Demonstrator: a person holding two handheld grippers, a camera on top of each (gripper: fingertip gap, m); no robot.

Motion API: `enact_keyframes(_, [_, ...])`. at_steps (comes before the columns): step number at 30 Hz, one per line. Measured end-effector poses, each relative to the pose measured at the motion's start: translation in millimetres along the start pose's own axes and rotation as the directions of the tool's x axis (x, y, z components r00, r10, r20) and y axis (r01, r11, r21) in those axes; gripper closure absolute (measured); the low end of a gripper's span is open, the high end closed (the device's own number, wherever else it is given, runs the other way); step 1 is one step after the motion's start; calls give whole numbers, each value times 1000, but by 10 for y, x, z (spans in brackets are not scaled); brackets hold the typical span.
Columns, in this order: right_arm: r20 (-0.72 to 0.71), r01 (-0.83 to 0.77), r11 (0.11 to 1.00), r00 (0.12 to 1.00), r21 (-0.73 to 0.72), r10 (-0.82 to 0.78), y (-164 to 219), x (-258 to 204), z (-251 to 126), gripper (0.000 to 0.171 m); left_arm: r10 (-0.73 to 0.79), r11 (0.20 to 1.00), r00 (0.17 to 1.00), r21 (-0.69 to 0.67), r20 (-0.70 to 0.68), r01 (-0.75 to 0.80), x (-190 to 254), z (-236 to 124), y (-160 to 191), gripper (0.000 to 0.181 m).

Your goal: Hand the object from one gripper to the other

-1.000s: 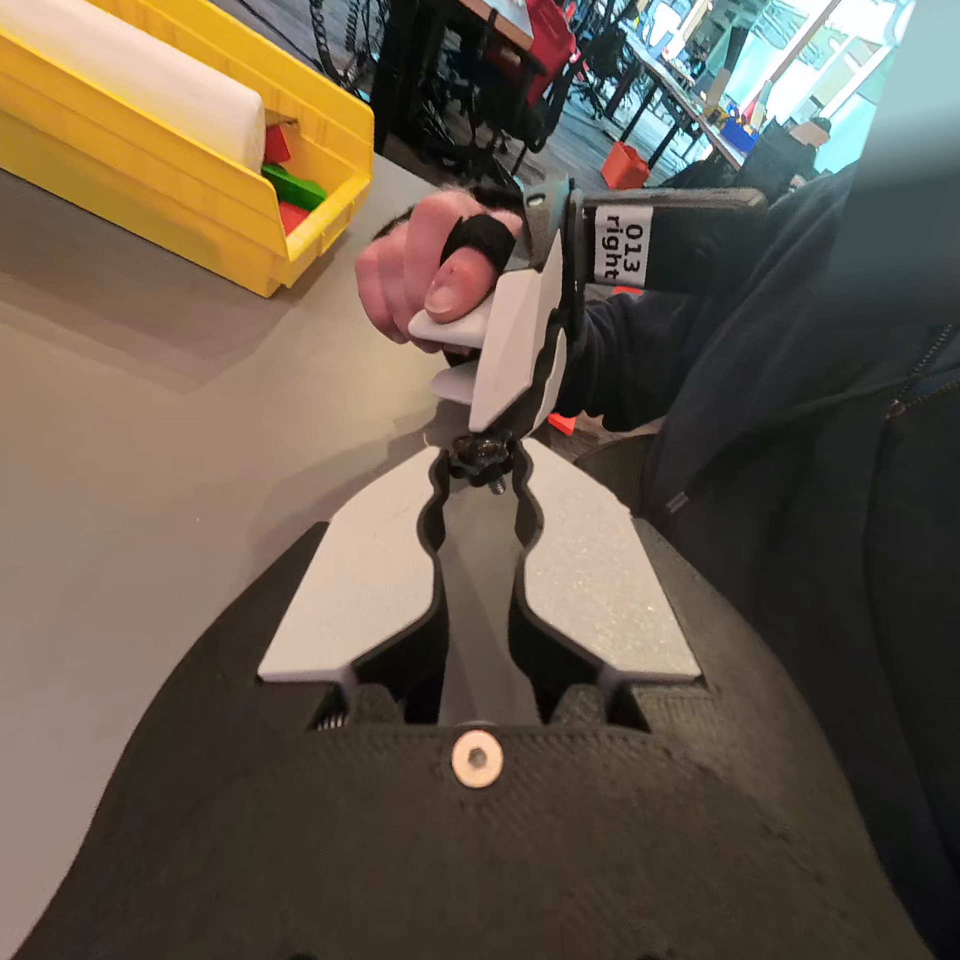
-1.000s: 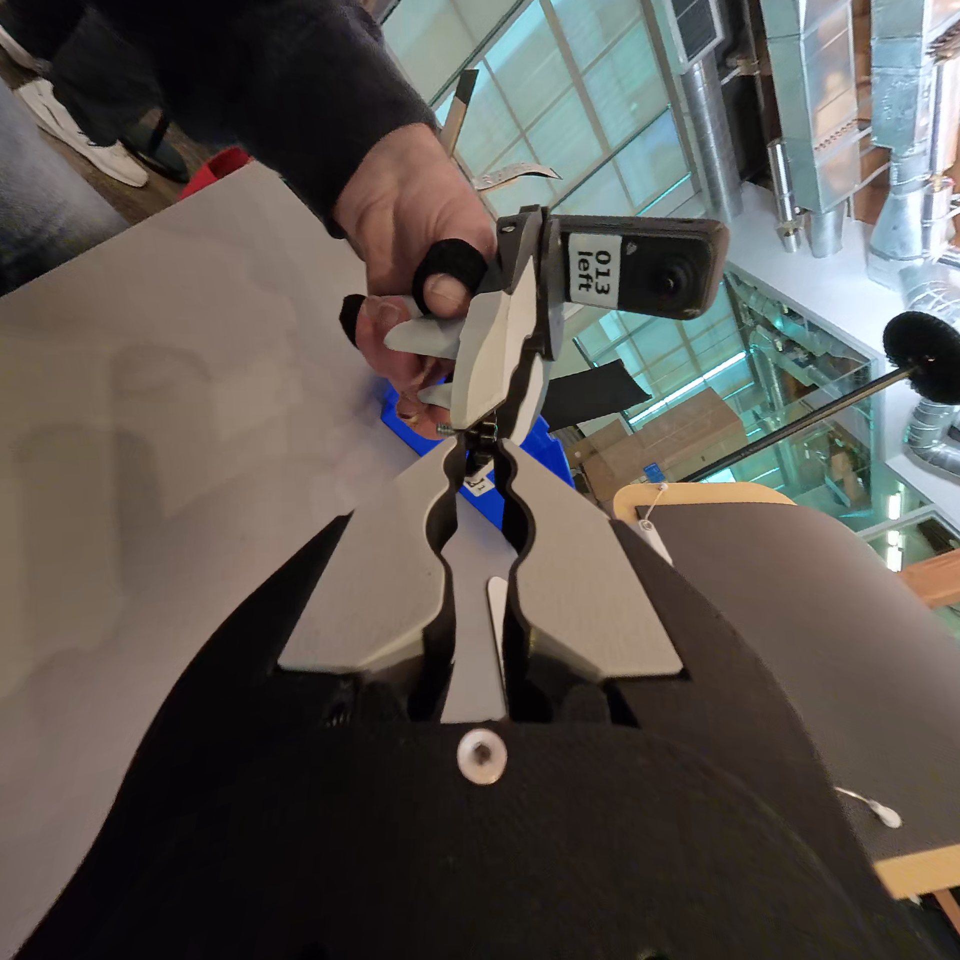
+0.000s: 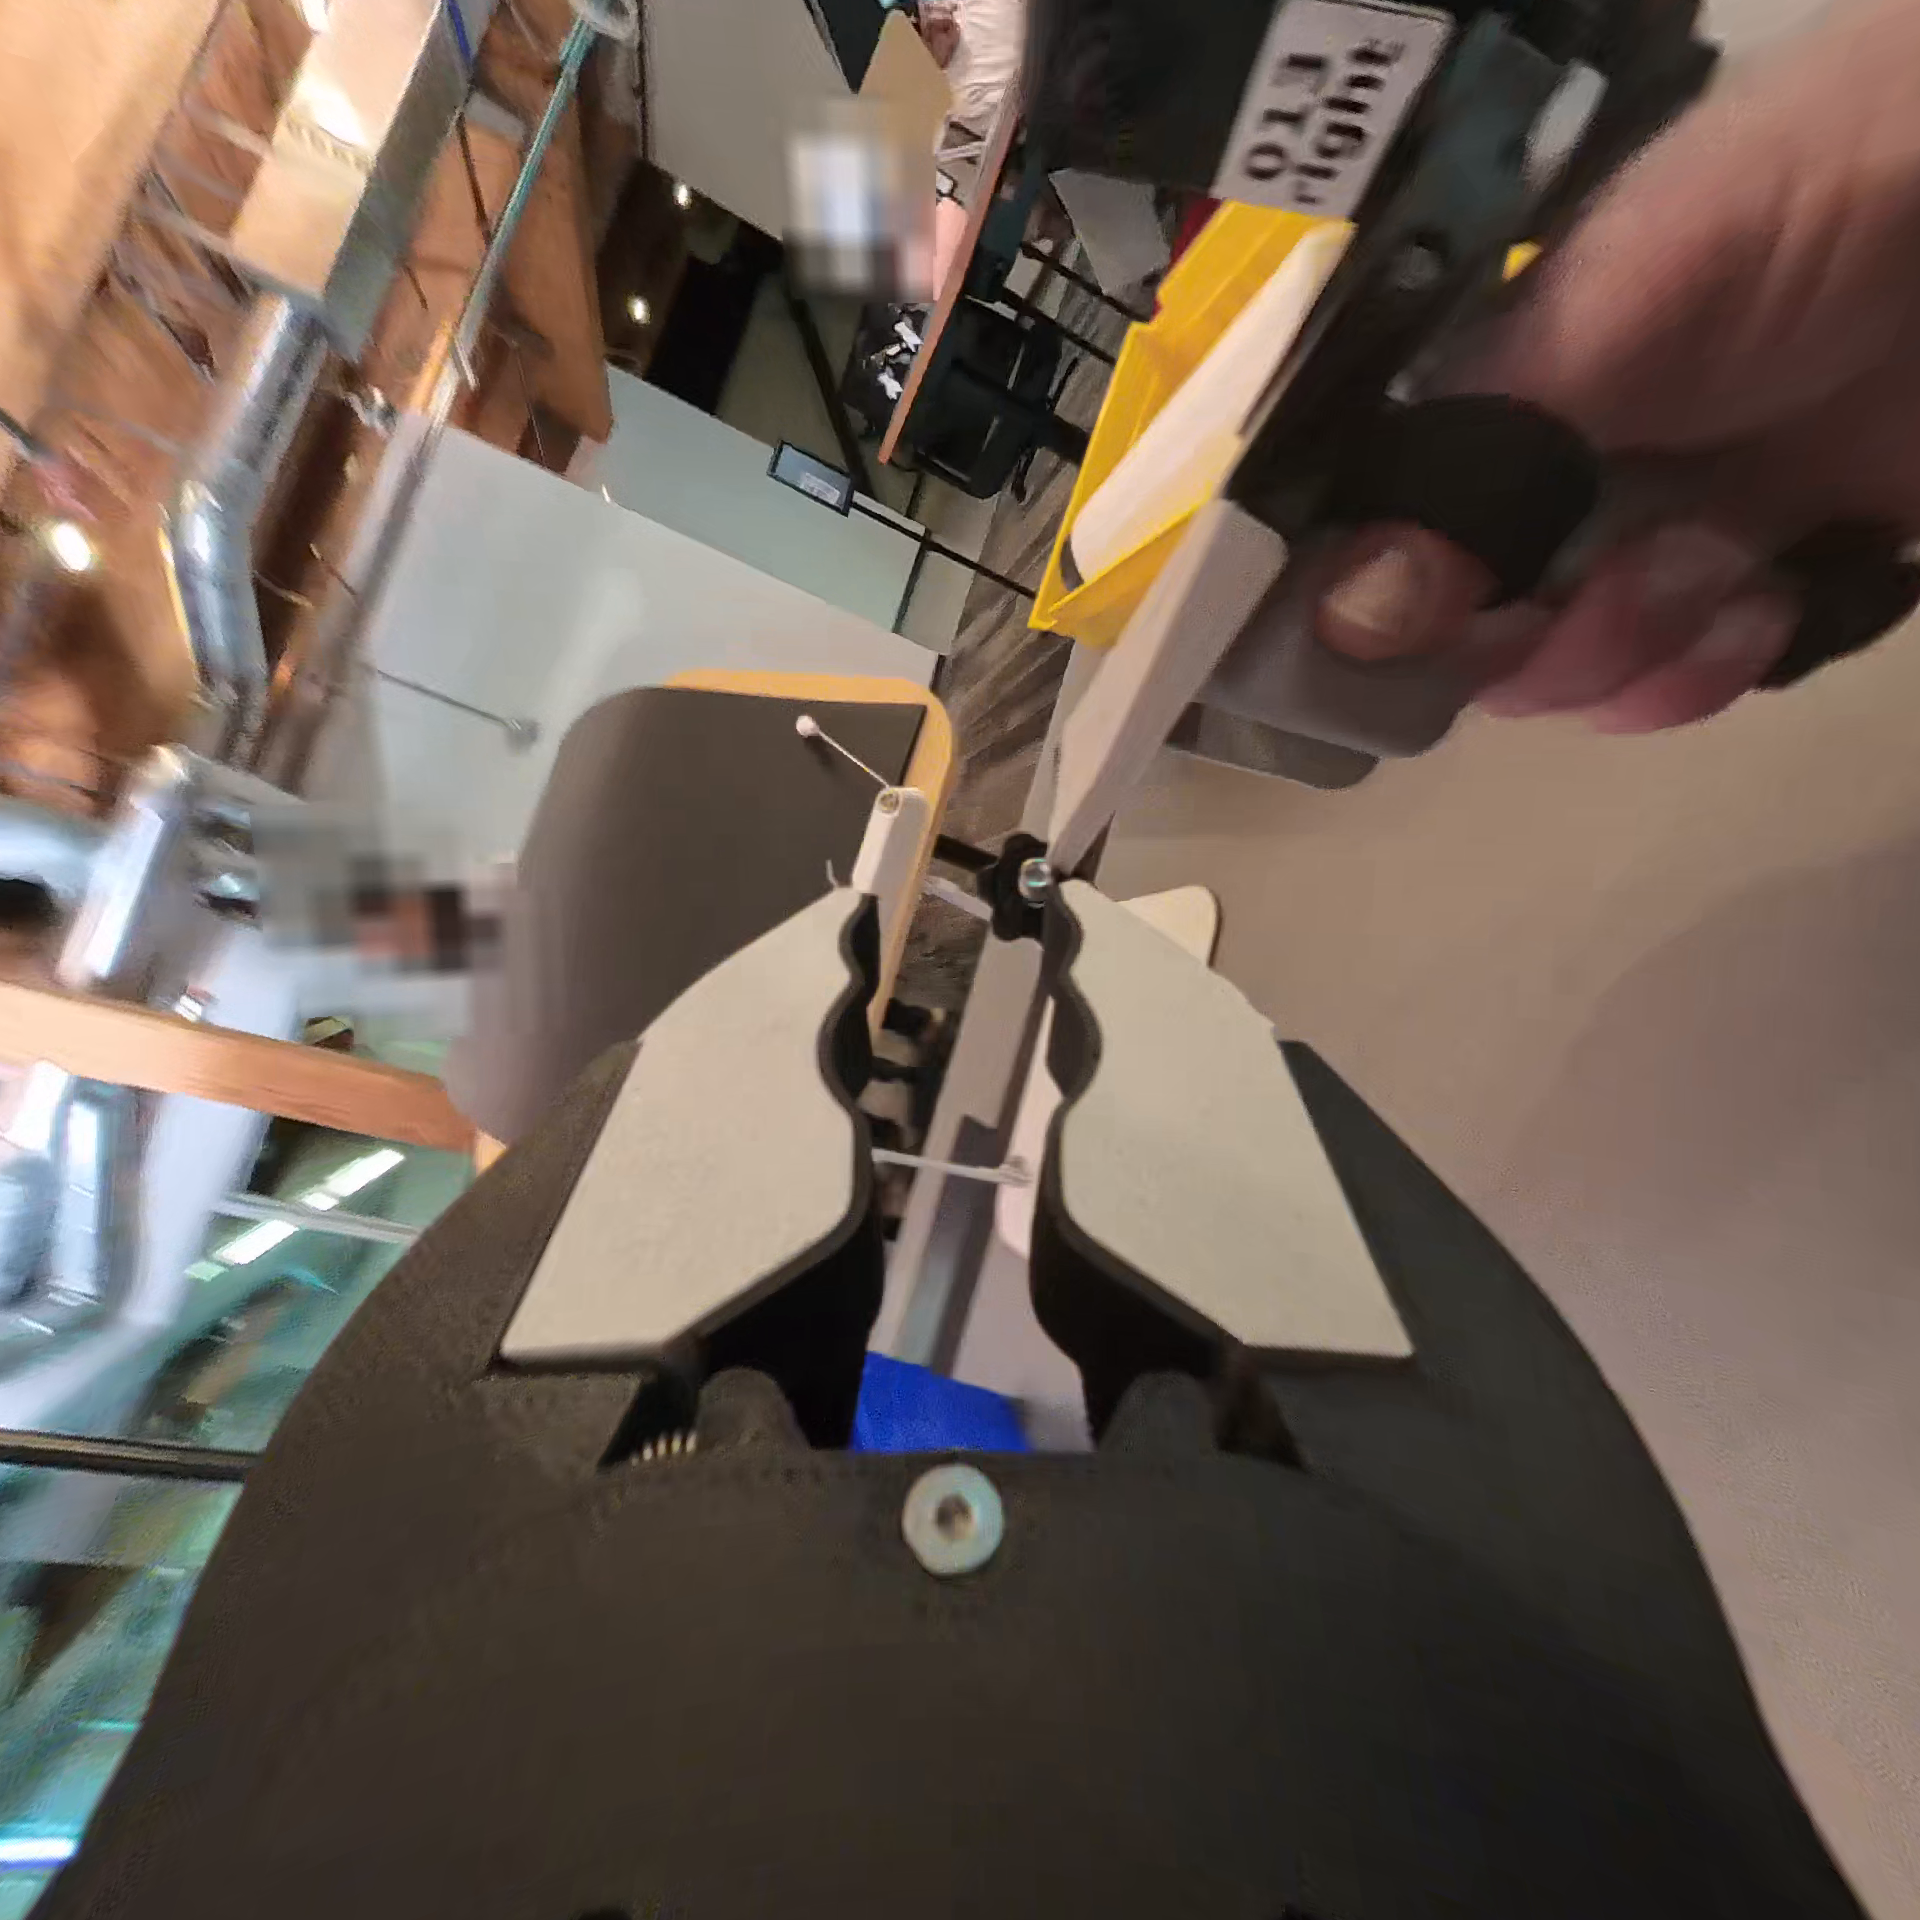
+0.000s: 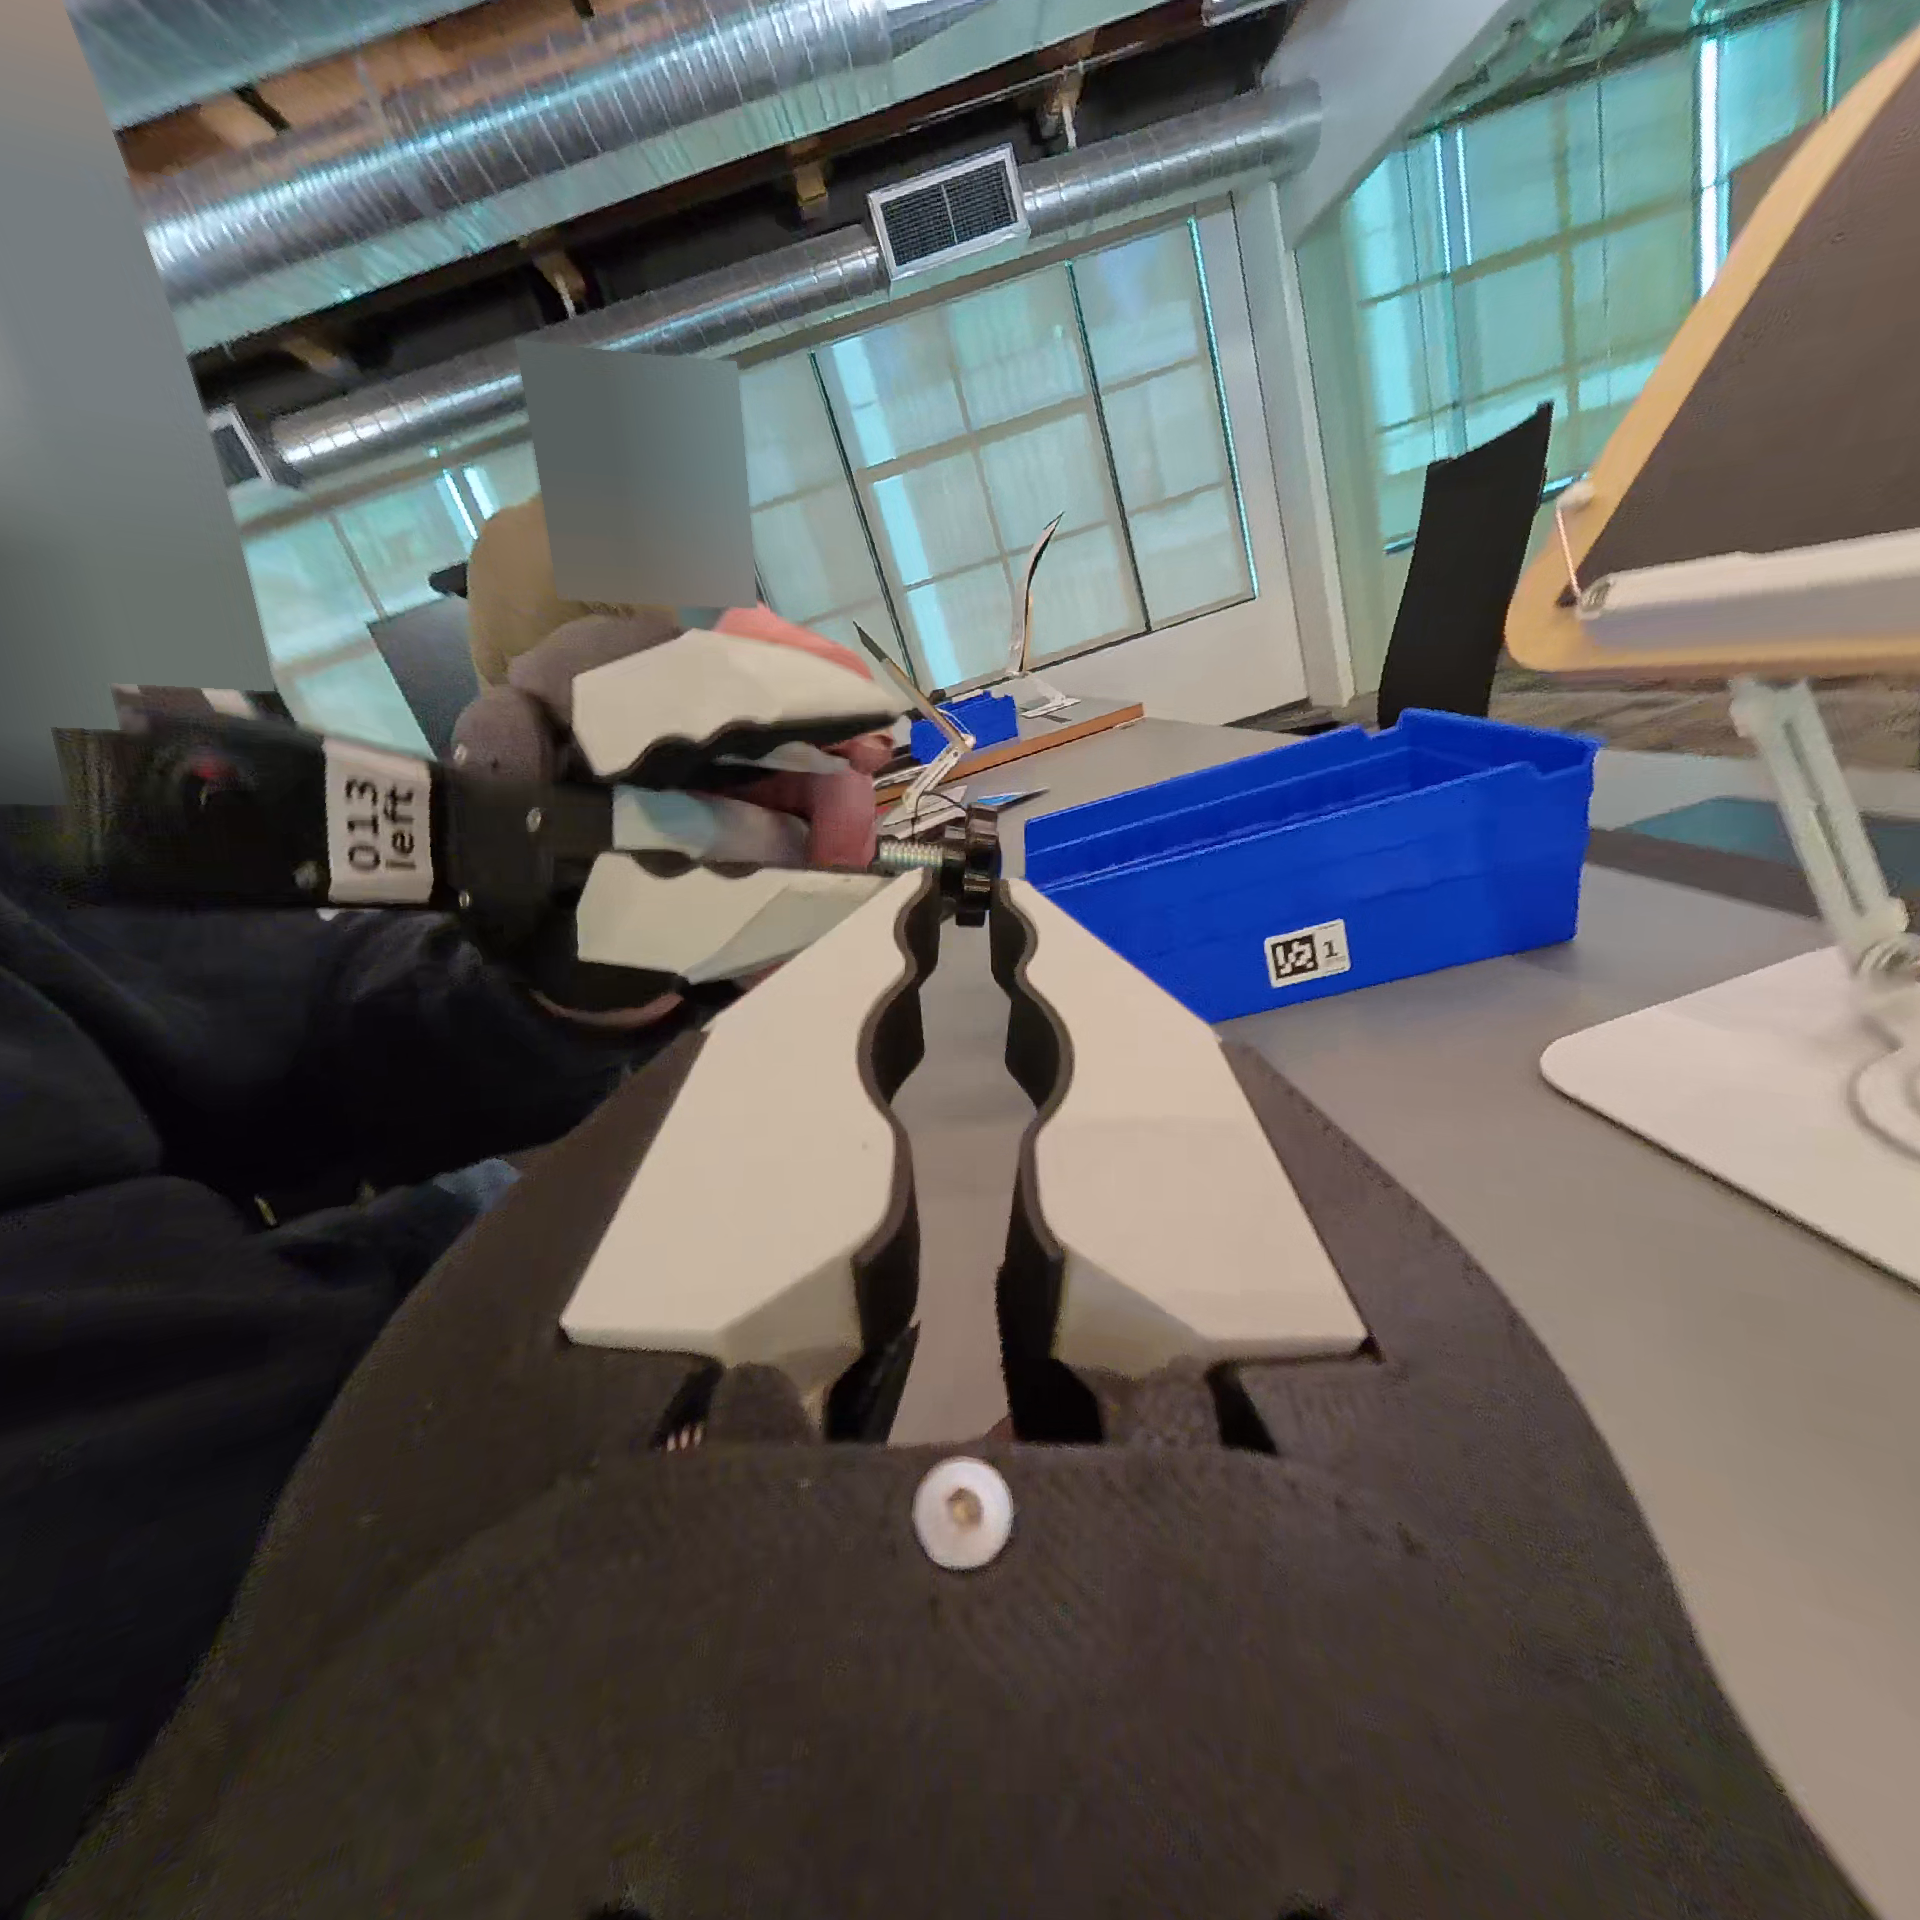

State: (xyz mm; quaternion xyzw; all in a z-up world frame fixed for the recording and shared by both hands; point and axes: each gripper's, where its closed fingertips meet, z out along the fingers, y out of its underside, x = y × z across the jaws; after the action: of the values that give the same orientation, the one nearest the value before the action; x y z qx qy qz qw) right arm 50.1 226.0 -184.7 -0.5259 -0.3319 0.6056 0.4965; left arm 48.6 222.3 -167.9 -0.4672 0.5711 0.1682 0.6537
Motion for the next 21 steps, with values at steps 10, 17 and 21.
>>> enact_keyframes(10, [7, 21, 999, 1000, -25, -21, 24, -18, 13, 165, 116, 993, 991, 0, -62, -116, 147, 48, -15, 173])
enact_keyframes(17, [24, 4, 999, 1000, -42, -3, 45, -27, 16, 165, 117, 993, 989, 4, -89, -117, 178, 40, -10, 176])
enact_keyframes(21, [38, -25, 999, 999, -45, 26, 52, -27, 14, 165, 149, 989, 985, 13, -88, -148, 183, 43, -15, 176])
